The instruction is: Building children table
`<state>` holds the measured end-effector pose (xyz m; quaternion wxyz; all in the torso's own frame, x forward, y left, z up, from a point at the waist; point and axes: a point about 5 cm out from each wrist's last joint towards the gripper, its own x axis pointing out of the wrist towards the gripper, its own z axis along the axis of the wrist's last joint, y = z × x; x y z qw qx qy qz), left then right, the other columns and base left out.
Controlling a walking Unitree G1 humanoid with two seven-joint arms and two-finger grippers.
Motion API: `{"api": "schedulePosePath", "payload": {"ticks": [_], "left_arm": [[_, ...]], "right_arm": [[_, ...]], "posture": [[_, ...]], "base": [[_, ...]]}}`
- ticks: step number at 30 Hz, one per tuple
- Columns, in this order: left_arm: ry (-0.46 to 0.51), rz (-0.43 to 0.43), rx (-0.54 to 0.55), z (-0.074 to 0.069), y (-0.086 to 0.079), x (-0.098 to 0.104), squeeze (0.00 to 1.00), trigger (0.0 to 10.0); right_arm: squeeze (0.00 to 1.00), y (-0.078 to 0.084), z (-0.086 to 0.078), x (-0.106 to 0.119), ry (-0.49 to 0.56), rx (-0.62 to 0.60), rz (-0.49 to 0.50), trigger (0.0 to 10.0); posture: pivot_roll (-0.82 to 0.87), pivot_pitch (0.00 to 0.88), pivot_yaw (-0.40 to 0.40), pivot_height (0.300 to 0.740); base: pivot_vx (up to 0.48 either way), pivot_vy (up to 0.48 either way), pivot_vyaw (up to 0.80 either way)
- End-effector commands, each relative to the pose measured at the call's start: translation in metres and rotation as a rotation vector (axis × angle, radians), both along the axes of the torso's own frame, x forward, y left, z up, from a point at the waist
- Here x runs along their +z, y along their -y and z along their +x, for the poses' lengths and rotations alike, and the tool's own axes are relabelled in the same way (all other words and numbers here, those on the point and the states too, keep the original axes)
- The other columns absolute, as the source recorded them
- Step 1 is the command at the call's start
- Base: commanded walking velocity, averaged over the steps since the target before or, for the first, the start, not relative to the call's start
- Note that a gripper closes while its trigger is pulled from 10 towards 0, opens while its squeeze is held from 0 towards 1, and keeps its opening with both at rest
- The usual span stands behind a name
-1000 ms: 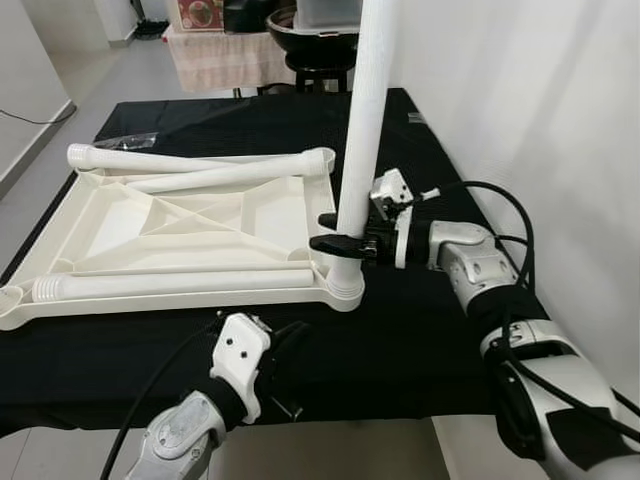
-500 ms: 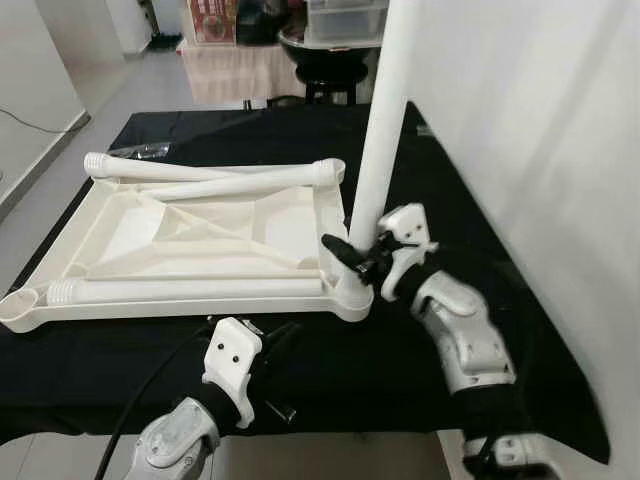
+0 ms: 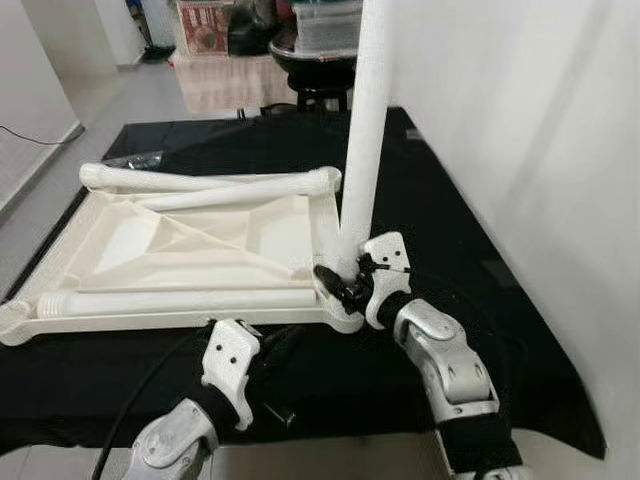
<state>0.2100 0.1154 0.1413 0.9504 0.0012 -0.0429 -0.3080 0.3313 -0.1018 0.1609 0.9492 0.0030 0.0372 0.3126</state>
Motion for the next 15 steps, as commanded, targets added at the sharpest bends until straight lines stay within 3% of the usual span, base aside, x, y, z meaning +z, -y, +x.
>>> {"api": "schedulePosePath", "payload": {"ticks": [1,2,6,9,15], "left_arm": [[-0.004,-0.016,-0.001,-0.007,0.001,0.002,0.00,10.0],[-0.002,-0.022,-0.005,-0.014,0.003,0.004,0.00,10.0],[0.012,-0.043,0.024,-0.027,0.008,0.009,0.00,10.0],[0.012,-0.055,0.041,-0.030,0.008,0.010,0.00,10.0],[0.001,-0.078,0.075,-0.030,0.005,0.007,0.00,10.0]], "right_arm": [[0.69,-0.002,0.004,0.016,0.051,0.075,0.033,10.0],[0.00,0.001,0.007,0.027,0.091,0.160,0.026,10.0],[0.00,0.016,0.016,0.046,0.156,0.356,-0.030,10.0],[0.00,0.021,0.019,0.049,0.158,0.395,-0.054,10.0],[0.00,0.036,0.023,0.033,0.037,0.558,-0.087,10.0]], "posture": [[0.02,0.080,0.012,0.740],[0.02,0.080,0.011,0.740],[0.03,0.076,0.005,0.740],[0.03,0.076,0.007,0.740],[0.07,0.077,-0.002,0.740]], "base": [[0.000,0.000,0.00],[0.000,0.000,0.00],[0.000,0.000,0.00],[0.000,0.000,0.00],[0.000,0.000,0.00]]}}
